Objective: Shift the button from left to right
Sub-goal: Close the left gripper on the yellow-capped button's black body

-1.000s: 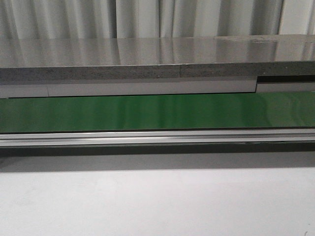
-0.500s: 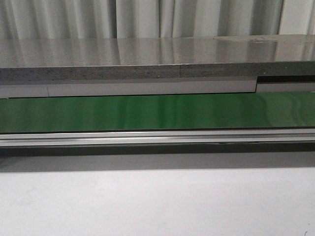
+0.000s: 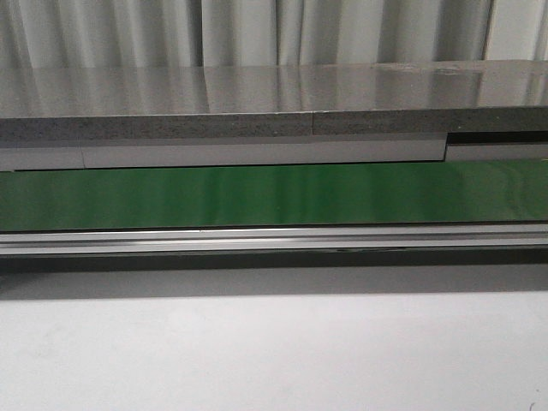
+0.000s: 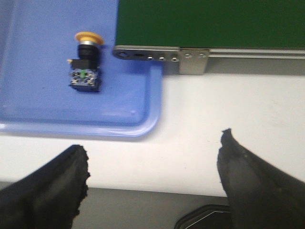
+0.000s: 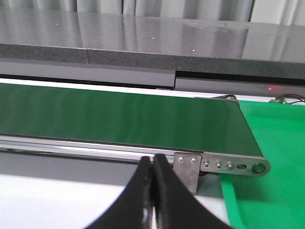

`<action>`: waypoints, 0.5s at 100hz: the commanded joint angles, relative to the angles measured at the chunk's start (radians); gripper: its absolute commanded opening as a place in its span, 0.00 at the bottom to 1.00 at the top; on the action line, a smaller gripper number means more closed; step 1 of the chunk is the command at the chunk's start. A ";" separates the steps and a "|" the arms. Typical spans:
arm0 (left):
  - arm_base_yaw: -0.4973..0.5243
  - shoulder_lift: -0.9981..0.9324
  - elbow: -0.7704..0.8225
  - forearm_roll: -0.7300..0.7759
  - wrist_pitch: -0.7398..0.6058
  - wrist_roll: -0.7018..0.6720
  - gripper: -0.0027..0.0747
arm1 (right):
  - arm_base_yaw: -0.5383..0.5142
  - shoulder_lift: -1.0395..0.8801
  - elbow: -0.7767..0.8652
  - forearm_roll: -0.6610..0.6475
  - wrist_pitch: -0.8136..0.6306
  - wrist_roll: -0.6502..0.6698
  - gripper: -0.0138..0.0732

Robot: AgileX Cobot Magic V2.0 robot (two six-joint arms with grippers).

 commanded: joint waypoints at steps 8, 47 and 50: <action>0.095 0.094 -0.085 0.030 -0.045 -0.015 0.74 | -0.007 -0.020 -0.014 -0.002 -0.083 0.000 0.08; 0.286 0.507 -0.276 0.009 -0.141 -0.015 0.74 | -0.007 -0.020 -0.014 -0.002 -0.083 0.000 0.08; 0.300 0.543 -0.295 0.002 -0.143 -0.015 0.74 | -0.007 -0.020 -0.014 -0.002 -0.083 0.000 0.08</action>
